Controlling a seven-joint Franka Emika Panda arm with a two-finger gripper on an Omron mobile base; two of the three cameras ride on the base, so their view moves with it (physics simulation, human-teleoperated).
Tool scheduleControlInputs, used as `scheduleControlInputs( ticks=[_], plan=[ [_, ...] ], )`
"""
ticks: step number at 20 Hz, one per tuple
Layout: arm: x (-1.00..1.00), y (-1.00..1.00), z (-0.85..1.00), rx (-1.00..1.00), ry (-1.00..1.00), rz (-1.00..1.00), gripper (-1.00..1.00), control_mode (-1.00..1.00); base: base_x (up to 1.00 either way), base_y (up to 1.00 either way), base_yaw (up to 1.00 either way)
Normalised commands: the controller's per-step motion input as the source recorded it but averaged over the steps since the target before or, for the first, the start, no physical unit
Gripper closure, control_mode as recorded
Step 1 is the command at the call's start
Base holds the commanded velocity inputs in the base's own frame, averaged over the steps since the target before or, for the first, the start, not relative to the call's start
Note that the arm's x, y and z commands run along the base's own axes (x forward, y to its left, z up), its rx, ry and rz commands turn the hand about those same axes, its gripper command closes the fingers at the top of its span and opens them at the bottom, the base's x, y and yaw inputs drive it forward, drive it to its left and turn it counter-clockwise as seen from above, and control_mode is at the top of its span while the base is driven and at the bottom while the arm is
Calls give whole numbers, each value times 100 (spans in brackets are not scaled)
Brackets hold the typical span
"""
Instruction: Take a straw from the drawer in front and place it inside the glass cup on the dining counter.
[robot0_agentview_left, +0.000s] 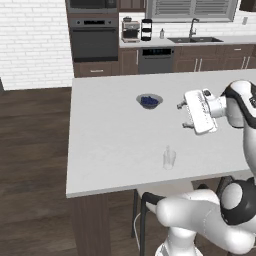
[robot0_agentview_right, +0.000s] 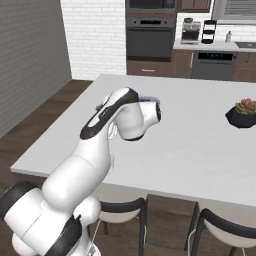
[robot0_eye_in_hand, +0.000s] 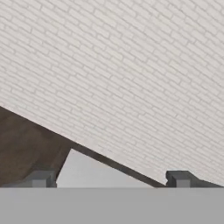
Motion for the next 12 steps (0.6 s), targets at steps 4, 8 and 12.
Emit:
scheduleControlInputs(
  ticks=[4, 8, 12],
  plan=[
    [0, 40, 40, -9, 1, -3, -100, -100, 0, 0, 0],
    [9, 53, 3, -9, 8, -3, -100, -100, 0, 0, 0],
    [7, 46, -8, -7, 6, -1, -100, -100, 0, 0, 0]
  ],
)
